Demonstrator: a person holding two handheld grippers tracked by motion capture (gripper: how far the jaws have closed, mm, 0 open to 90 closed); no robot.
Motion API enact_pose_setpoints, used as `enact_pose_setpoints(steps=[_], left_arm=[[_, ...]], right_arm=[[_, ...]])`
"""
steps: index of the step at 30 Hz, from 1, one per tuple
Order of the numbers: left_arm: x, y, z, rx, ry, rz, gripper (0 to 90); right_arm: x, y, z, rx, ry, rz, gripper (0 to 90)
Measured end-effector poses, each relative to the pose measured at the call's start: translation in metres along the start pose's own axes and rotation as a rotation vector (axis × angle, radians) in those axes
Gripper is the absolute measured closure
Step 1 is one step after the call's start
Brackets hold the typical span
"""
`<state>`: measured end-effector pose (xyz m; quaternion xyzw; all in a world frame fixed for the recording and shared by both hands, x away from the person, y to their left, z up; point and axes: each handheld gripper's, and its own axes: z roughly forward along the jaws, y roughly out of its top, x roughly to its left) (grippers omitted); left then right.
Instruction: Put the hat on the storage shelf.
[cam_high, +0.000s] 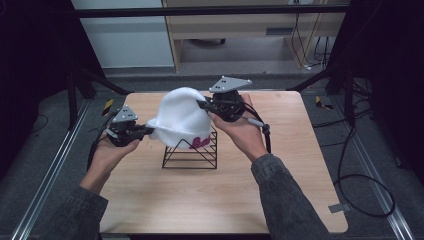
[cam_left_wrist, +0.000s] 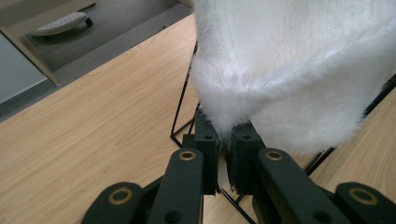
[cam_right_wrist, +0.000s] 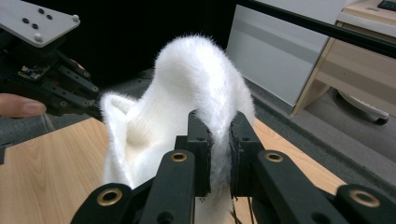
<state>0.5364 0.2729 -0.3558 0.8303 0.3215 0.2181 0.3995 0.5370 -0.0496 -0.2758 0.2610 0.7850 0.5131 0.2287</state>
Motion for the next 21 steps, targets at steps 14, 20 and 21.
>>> enact_pose_setpoints(steps=[14,20,21], left_arm=[[-0.0041,-0.0021,-0.0024,-0.002,-0.013,0.006,83.8],[-0.0059,-0.0044,-0.0006,0.002,-0.022,0.004,83.9],[-0.0061,-0.0056,0.0003,0.006,-0.025,0.002,83.9]], right_arm=[[0.0002,-0.0062,-0.0072,0.017,-0.003,-0.005,81.8],[-0.0008,-0.0092,-0.0086,0.026,-0.003,-0.003,81.8],[-0.0008,-0.0101,-0.0087,0.029,-0.002,-0.004,81.7]])
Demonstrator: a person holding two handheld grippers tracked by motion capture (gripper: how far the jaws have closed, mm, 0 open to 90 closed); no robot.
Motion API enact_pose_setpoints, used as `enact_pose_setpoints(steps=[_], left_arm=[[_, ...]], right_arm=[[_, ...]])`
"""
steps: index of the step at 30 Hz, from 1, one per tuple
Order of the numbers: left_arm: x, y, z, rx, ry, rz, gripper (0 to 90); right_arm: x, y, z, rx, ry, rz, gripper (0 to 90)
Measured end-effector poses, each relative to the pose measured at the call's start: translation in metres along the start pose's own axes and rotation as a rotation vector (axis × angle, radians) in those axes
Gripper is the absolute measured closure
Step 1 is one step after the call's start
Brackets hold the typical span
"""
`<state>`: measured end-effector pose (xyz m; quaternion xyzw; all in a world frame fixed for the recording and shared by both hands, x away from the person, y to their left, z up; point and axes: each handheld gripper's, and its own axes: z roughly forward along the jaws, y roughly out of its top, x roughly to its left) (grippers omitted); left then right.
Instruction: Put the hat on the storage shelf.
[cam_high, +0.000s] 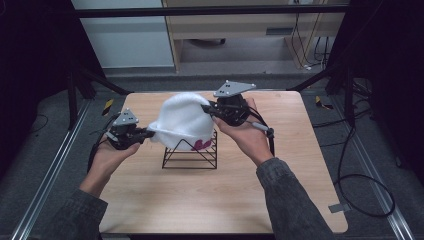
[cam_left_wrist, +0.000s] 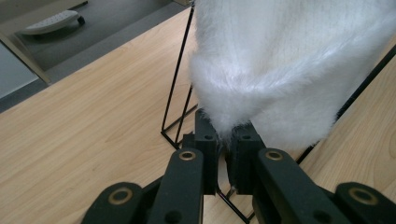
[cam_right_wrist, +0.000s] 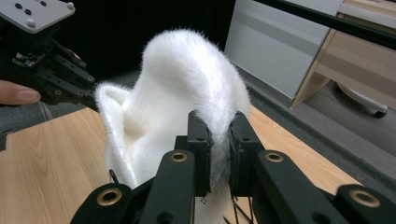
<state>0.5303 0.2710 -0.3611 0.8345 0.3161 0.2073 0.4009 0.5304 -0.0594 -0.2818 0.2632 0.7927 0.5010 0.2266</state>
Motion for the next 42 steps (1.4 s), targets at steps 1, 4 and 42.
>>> enact_pose_setpoints(steps=[1,4,42], left_arm=[[0.000,-0.001,0.001,0.003,-0.002,0.000,83.8],[-0.001,-0.004,0.003,0.004,-0.007,-0.005,83.9],[-0.009,-0.038,0.023,0.062,-0.058,-0.028,83.9]], right_arm=[[0.000,-0.001,0.000,0.005,0.000,-0.002,81.7],[0.001,-0.004,0.000,0.013,0.001,-0.002,81.7],[0.013,-0.026,0.016,0.109,0.043,-0.011,79.7]])
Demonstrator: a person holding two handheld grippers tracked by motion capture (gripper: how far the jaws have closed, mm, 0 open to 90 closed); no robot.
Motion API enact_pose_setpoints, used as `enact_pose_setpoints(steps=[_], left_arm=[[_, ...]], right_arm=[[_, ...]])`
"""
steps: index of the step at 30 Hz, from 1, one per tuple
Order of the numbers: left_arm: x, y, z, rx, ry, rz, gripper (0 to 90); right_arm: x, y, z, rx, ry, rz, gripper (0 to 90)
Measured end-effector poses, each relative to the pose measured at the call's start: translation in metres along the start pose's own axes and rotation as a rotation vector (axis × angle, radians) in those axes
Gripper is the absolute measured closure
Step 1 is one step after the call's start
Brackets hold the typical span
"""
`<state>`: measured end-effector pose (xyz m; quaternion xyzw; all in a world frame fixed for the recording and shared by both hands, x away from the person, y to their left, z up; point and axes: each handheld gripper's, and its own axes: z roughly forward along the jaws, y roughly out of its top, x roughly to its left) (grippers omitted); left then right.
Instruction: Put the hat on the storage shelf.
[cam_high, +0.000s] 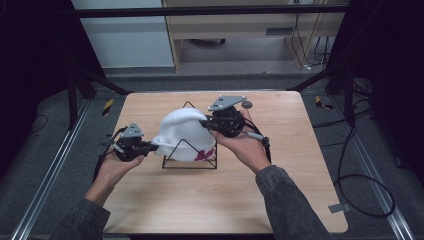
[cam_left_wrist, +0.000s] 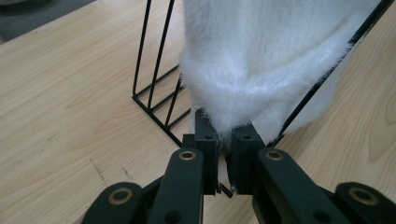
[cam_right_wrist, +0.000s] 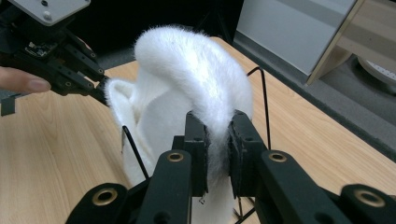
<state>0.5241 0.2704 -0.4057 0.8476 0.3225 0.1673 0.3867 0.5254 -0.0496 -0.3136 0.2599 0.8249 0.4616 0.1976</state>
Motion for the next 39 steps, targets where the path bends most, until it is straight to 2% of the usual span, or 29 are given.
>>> enact_pose_setpoints(steps=[15,31,39], left_arm=[[0.000,-0.017,0.011,0.018,-0.012,-0.031,83.9],[0.001,-0.032,0.023,0.044,-0.014,-0.030,83.7],[0.001,-0.035,0.025,0.050,-0.012,-0.027,83.6]], right_arm=[[0.009,-0.006,0.012,0.032,0.032,0.003,78.2],[0.016,-0.018,0.021,0.083,0.059,0.001,74.1],[0.018,-0.019,0.020,0.079,0.051,-0.009,72.8]])
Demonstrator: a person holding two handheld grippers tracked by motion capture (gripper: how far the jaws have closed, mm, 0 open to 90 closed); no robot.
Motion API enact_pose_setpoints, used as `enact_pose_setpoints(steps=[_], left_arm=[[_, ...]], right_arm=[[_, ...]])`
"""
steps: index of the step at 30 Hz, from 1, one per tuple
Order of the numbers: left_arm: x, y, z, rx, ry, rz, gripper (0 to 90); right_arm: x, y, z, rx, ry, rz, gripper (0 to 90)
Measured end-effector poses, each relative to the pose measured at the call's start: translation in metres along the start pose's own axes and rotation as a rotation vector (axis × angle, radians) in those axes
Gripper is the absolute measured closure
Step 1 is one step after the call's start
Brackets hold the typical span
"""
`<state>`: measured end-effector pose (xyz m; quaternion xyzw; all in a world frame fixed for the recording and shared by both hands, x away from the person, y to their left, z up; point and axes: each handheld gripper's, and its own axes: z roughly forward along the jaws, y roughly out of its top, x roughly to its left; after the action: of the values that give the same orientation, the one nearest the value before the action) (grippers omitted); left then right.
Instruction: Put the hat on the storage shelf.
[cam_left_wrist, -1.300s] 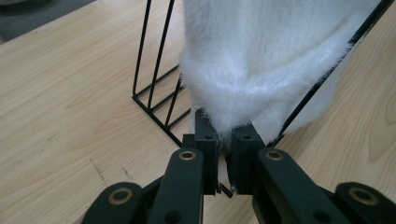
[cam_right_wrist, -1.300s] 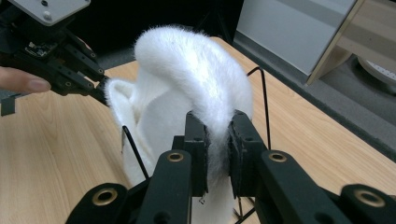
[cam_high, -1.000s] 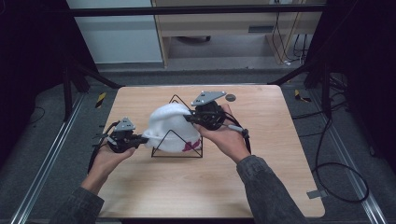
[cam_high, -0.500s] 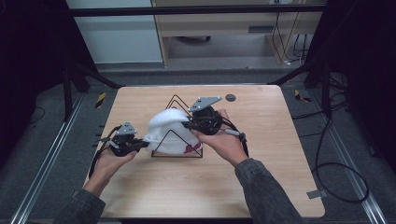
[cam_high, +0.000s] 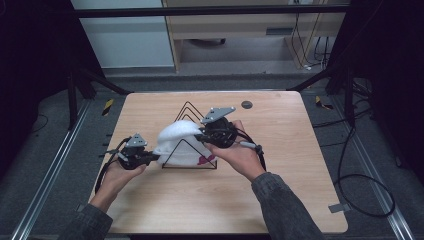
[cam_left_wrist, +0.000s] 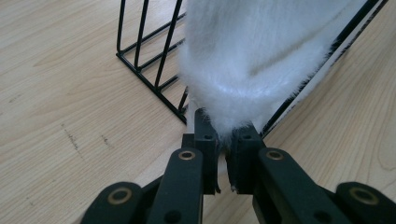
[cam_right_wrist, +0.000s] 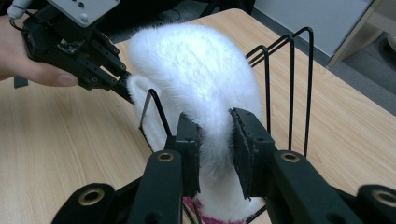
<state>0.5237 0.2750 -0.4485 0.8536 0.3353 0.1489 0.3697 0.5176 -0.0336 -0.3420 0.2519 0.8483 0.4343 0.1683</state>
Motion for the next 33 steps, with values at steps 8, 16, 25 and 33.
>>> enact_pose_setpoints(steps=[8,16,25,33], left_arm=[[-0.002,-0.002,0.001,0.003,0.003,0.001,83.5],[-0.001,-0.006,0.002,0.000,0.008,-0.002,83.4],[-0.001,-0.012,0.003,0.010,0.002,-0.009,83.1],[-0.002,-0.016,0.003,0.020,0.002,-0.001,82.7]], right_arm=[[0.000,-0.005,-0.001,0.012,-0.001,0.020,65.4],[0.001,-0.011,-0.009,0.011,-0.004,0.029,61.6],[0.002,-0.017,-0.013,0.013,-0.008,0.039,59.4],[0.001,-0.022,-0.021,0.014,-0.018,0.051,56.6]])
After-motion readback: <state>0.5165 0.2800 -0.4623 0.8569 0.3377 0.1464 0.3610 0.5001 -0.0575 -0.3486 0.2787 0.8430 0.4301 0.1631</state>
